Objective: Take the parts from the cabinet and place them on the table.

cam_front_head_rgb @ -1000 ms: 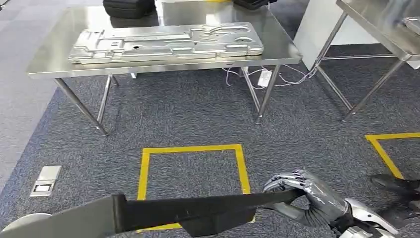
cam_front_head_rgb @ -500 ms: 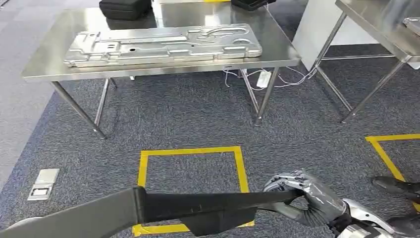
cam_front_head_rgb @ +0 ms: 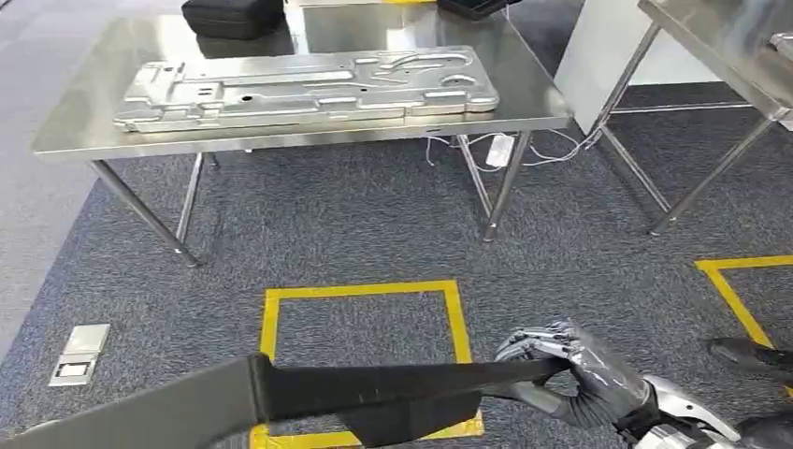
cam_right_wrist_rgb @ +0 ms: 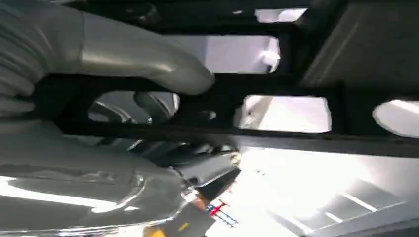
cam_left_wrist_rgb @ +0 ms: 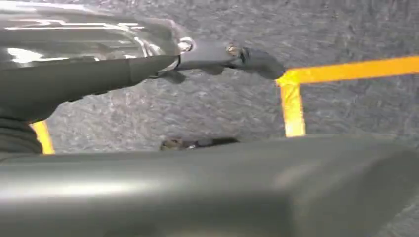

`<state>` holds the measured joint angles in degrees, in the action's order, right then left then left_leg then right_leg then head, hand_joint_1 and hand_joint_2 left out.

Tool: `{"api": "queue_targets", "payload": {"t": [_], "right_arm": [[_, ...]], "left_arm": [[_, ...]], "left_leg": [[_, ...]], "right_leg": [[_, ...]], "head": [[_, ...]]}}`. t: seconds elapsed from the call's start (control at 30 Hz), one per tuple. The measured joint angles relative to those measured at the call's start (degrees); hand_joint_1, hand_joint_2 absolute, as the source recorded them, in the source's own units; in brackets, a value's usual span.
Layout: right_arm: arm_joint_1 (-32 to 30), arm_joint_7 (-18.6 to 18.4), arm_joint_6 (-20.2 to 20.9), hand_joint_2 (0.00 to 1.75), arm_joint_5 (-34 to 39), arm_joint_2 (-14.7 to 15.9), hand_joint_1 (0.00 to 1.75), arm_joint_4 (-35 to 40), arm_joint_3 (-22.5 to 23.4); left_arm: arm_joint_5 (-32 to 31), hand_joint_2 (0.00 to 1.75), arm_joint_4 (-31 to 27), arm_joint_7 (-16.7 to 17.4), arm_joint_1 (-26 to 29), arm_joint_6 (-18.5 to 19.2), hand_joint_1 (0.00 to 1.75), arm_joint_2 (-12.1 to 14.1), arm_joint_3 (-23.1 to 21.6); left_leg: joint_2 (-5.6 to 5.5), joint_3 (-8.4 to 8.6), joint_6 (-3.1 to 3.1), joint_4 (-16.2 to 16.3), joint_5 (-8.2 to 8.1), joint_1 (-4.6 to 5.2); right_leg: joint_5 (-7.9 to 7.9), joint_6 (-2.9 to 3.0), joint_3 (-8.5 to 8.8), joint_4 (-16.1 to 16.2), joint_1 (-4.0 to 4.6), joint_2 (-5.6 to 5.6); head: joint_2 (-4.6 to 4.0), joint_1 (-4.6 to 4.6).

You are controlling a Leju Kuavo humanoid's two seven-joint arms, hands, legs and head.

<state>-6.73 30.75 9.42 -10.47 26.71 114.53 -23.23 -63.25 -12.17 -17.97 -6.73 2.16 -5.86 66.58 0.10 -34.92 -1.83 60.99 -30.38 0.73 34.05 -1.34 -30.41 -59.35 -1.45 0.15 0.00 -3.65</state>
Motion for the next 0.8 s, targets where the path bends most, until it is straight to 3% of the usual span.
{"api": "queue_targets", "payload": {"t": [0.07,0.1,0.17,0.2,0.23,0.27,0.33,0.37,0.4,0.43,0.5,0.57,0.63,0.7,0.73,0.77,0.8], "right_arm": [[0.0,-0.1,0.0,1.75,-0.2,0.0,1.75,0.2,0.2],[0.2,-0.1,0.0,1.75,-0.2,0.0,1.75,0.2,0.3],[-0.1,-0.6,0.0,1.75,-0.2,0.0,1.75,0.1,0.7],[-0.3,-0.9,0.0,1.75,-0.3,0.0,1.75,0.1,0.8],[-0.4,-1.2,0.0,1.75,-0.3,0.0,1.75,0.1,1.0],[-0.5,-1.4,0.0,1.75,-0.3,0.0,1.75,0.1,1.4],[-0.6,-1.7,-0.1,1.75,-0.3,0.0,1.75,0.2,1.7],[-0.7,-1.8,-0.1,1.75,-0.3,0.0,1.75,0.2,1.9],[-1.0,-2.2,-0.1,1.75,-0.3,0.0,1.75,0.2,2.0],[-1.1,-2.4,-0.1,1.75,-0.4,0.0,1.75,0.4,2.2],[-1.5,-2.7,-0.1,1.75,-0.3,0.0,1.75,0.5,2.5],[-1.6,-3.0,-0.1,1.75,-0.2,0.0,1.75,0.8,2.8],[-1.6,-3.3,-0.1,1.75,-0.1,0.0,1.75,1.1,3.0],[-1.9,-3.6,-0.2,1.75,-0.2,0.0,1.75,1.1,3.0],[-2.3,-3.8,-0.6,1.75,-0.2,0.0,1.75,1.2,3.1],[-2.5,-4.1,-0.8,1.75,-0.4,0.0,1.75,1.4,3.2],[-2.7,-4.2,-1.0,1.75,-0.4,0.1,1.75,1.5,3.4]], "left_arm": [[0.0,1.75,0.0,-0.1,0.0,0.0,0.0,0.0,-0.1],[0.1,1.75,0.0,-0.1,-0.1,0.0,0.0,0.0,-0.2],[0.4,1.75,0.0,-0.2,-0.1,0.0,0.0,0.0,-0.2],[0.5,1.75,0.0,-0.2,-0.1,0.0,0.0,0.0,-0.2],[0.7,1.75,0.0,-0.2,0.0,0.0,0.0,0.0,-0.1],[0.7,1.75,0.0,-0.2,0.1,0.0,0.0,0.0,-0.1],[0.7,1.75,0.0,-0.2,0.1,0.0,0.0,0.0,-0.1],[0.8,1.75,0.0,-0.2,0.2,0.0,0.0,0.0,-0.1],[0.9,1.75,0.0,-0.2,0.0,-0.1,0.0,0.0,-0.1],[1.1,1.75,0.0,-0.2,0.0,-0.1,0.0,0.0,-0.1],[1.2,1.75,0.0,-0.2,0.1,-0.1,0.0,0.0,-0.1],[1.3,1.75,0.0,-0.3,0.0,-0.1,0.0,-0.1,-0.1],[1.4,1.75,0.0,-0.3,0.0,-0.1,0.0,-0.2,-0.1],[1.4,1.75,0.0,-0.3,0.3,-0.1,0.0,-0.2,-0.1],[1.5,1.75,0.0,-0.3,0.5,-0.1,0.0,-0.2,-0.1],[1.5,1.75,0.0,-0.3,0.7,-0.1,0.0,-0.3,-0.1],[1.5,1.75,0.0,-0.4,0.8,0.0,0.0,-0.3,-0.1]], "left_leg": [[0.05,1.46,-0.19,-1.6,0.18,-0.67],[0.06,2.0,-0.52,-1.9,-0.02,-0.73],[0.08,2.76,-0.81,-1.9,-0.62,-0.75],[0.08,3.16,-0.79,-1.9,-1.02,-0.75],[0.07,3.66,-0.66,-1.9,-1.42,-0.76],[0.07,4.28,-0.53,-1.9,-1.9,-0.8],[0.06,6.01,-0.17,-1.8,-3.05,-0.95],[0.07,6.55,0.15,-1.8,-3.66,-0.95],[-0.04,6.58,0.62,-1.5,-4.0,-0.52],[-0.09,6.3,0.84,-1.5,-4.07,-0.62],[-0.02,6.5,0.94,-2.0,-4.13,-0.73],[-0.04,6.74,1.68,-1.3,-5.04,-0.76],[-0.04,3.45,2.21,5.1,-7.95,-1.04],[-0.04,-1.9,2.49,14.0,-10.85,-1.11],[-0.04,-3.71,2.44,16.2,-10.54,-1.11],[-0.04,-3.94,2.32,15.2,-8.7,-1.09],[-0.04,-3.09,2.05,12.2,-5.87,-1.09]], "right_leg": [[0.6,-0.52,0.56,-0.7,0.09,-0.11],[1.84,-0.51,-0.77,-3.3,0.13,-0.09],[4.81,-0.64,-5.91,-11.8,0.09,-0.1],[5.47,-0.81,-8.35,-15.3,0.1,-0.1],[4.7,-0.95,-9.67,-16.4,0.09,-0.11],[2.62,-1.08,-9.7,-15.1,0.06,-0.13],[-3.98,-1.28,-6.81,-6.4,0.07,-0.16],[-5.44,-1.12,-5.49,-3.1,0.11,-0.24],[-5.09,-0.97,-5.44,-3.0,0.51,-0.21],[-3.97,-0.33,-4.96,-1.9,0.38,-0.18],[-3.77,0.21,-5.15,-1.9,0.61,0.07],[-3.49,0.82,-4.49,-1.5,0.09,0.01],[-2.99,1.52,-4.01,-1.5,0.06,-0.21],[-2.57,1.61,-3.7,-1.5,0.1,-0.21],[-2.32,1.59,-3.4,-1.5,0.1,-0.17],[-2.02,1.53,-2.99,-1.5,0.11,-0.08],[-1.73,1.49,-2.48,-1.5,0.14,0.01]], "head": [[0.0,0.02],[0.0,0.05],[0.0,0.05],[0.0,0.04],[0.0,0.02],[0.0,0.02],[0.0,0.02],[0.0,0.05],[0.0,0.06],[0.0,0.11],[0.0,0.07],[0.0,0.04],[0.0,0.05],[0.0,0.07],[0.0,0.07],[0.0,0.07],[0.0,0.07]]}}
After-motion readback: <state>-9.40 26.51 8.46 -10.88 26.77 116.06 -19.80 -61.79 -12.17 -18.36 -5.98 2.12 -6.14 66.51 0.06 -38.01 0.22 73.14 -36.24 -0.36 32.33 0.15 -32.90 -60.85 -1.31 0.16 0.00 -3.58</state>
